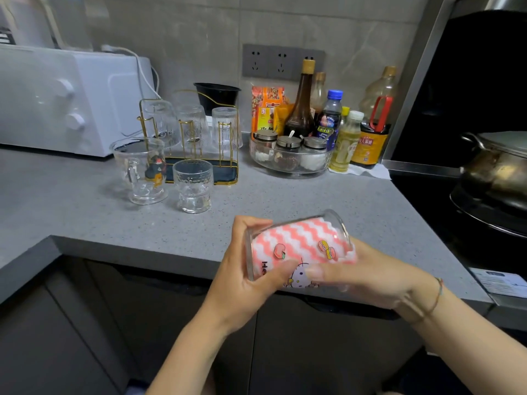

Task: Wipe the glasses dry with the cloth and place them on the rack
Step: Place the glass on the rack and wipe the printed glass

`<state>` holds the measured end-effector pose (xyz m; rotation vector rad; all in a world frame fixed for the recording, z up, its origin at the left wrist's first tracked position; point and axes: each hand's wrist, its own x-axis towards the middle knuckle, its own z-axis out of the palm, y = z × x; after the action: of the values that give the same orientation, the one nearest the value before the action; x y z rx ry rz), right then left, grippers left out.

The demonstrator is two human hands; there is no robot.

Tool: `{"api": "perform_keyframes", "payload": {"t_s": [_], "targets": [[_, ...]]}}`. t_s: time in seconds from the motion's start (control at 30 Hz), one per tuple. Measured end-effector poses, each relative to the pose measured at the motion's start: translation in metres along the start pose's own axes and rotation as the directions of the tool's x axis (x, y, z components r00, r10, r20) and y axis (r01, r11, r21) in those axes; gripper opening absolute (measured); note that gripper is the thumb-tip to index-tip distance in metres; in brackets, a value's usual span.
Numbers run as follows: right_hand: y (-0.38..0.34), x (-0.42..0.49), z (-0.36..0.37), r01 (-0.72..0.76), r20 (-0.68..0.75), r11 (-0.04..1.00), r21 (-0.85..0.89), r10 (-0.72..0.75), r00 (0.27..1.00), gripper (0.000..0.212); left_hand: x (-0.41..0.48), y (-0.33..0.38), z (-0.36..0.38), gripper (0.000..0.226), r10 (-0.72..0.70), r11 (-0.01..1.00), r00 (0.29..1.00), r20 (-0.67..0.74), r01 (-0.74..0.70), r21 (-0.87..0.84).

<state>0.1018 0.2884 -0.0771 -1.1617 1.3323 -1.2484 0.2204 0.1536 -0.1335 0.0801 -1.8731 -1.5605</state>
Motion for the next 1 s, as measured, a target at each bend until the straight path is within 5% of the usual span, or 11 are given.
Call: {"api": "perform_keyframes", "payload": {"t_s": [0.17,0.4,0.53,0.63,0.8,1.0], "targets": [[0.002,0.0,0.001,0.015,-0.166,1.0,0.024,-0.011,0.986,0.028,0.009,-0.004,-0.002,0.074,0.005,0.998,1.0,-0.018,-0.004,0.06],[-0.001,0.008,0.004,0.121,-0.43,0.984,-0.13,-0.166,0.888,0.025,0.012,-0.007,0.009,0.079,-0.29,0.953,0.955,-0.057,0.294,0.08],[0.0,0.012,0.004,0.133,-0.459,0.971,-0.2,-0.213,0.862,0.024,0.017,0.002,0.009,0.089,-0.486,0.859,0.873,0.038,0.486,-0.16],[0.003,0.013,0.007,0.103,-0.428,0.967,-0.234,-0.197,0.882,0.026,0.022,0.001,0.01,0.079,-0.53,0.821,0.848,-0.026,0.505,-0.264],[0.003,0.01,0.009,0.077,-0.293,0.98,-0.182,-0.129,0.947,0.037,0.024,-0.006,0.014,0.058,-0.35,0.936,0.908,-0.229,0.33,-0.121],[0.001,0.009,0.007,0.105,-0.259,0.976,0.193,-0.052,0.965,0.03,0.025,-0.009,0.01,0.079,-0.093,0.993,0.986,-0.137,0.101,0.054]]}}
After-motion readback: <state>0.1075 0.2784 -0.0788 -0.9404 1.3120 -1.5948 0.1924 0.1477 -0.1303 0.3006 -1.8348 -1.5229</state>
